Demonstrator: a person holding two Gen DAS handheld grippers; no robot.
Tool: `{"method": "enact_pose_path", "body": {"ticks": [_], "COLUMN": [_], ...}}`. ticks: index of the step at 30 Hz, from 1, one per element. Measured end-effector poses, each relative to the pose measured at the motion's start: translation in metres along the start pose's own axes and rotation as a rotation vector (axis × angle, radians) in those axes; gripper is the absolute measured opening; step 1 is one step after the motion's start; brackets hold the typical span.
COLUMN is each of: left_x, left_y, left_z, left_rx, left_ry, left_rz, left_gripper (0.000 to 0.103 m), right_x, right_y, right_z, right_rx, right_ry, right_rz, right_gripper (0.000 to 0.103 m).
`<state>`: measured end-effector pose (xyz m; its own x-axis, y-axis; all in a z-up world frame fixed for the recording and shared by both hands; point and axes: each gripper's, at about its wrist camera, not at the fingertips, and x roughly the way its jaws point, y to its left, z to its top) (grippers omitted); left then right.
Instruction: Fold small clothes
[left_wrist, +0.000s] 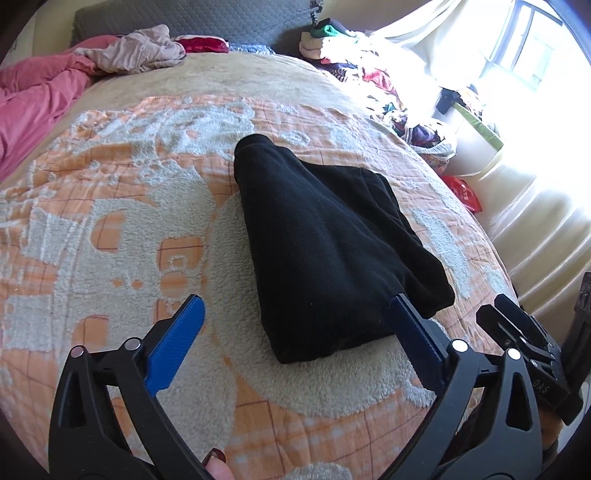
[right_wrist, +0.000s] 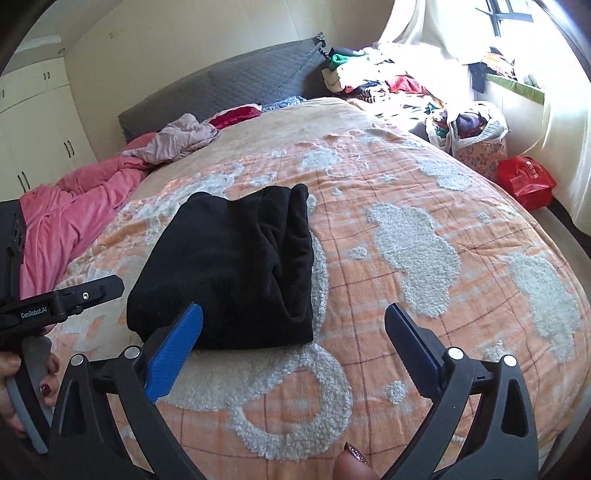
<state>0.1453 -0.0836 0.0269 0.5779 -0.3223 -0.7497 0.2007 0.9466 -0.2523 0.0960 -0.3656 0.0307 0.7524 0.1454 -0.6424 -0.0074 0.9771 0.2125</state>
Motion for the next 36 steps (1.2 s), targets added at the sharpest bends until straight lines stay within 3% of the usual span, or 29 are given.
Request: {"method": "enact_pose_path", "body": {"ticks": [3,11,26,36], "left_x": [-0.011,-0.038,-0.040,-0.035], "left_y": [0.004,0.008,0.013,0.016], "left_z": [-0.006,-0.035,-0.106,-0.127], "left_rx": [-0.005,0.050,0.071,0.060], "left_ry": [-0.024,-0.081,-0.072,-0.067], "left_rz": [-0.011,0.045,0.085,0.110], "left_gripper": [0.093,0.093,0.093,0.093], "right_x": [-0.015,-0.050,-0.051,-0.049], "right_y": [0.007,0.022,0.023,0.028], "right_z": [-0.003,-0.024,-0.093,-0.116], "right_rx": [-0.033,-0.084,-0.070,-0.078], "right_ry": [-0.046,-0.143,-0.070,-0.095], "right_rz": [-0.007,-0.030,-0.063,-0.102], "right_gripper": [0.098,0.098,0.098,0.098]}}
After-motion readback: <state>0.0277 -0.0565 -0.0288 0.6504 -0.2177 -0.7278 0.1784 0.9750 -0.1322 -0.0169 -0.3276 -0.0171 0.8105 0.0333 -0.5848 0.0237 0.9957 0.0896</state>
